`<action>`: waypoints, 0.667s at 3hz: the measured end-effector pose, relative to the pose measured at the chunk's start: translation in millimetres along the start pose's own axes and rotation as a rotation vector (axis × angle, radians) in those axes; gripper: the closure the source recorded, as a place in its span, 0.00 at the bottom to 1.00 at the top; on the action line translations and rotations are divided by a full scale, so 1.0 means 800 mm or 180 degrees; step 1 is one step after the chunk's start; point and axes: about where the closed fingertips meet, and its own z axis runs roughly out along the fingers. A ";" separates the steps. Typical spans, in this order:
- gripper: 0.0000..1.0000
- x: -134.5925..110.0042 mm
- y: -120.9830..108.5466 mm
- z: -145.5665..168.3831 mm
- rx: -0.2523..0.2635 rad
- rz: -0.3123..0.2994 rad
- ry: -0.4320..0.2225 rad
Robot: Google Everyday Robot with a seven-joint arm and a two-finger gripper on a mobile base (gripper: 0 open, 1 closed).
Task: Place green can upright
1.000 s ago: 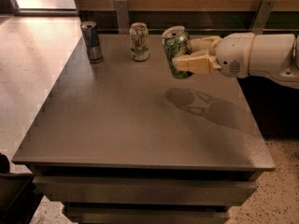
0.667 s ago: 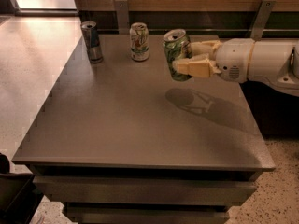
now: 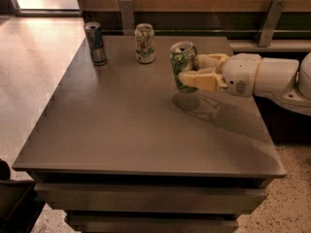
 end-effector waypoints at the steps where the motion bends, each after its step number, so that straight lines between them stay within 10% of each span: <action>1: 1.00 0.016 0.004 0.005 -0.0019 0.0067 -0.0062; 2: 1.00 0.031 0.008 0.015 -0.0062 0.0134 -0.0185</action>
Offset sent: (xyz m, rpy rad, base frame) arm 0.0029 0.0075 -0.0463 0.1303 0.0090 0.0245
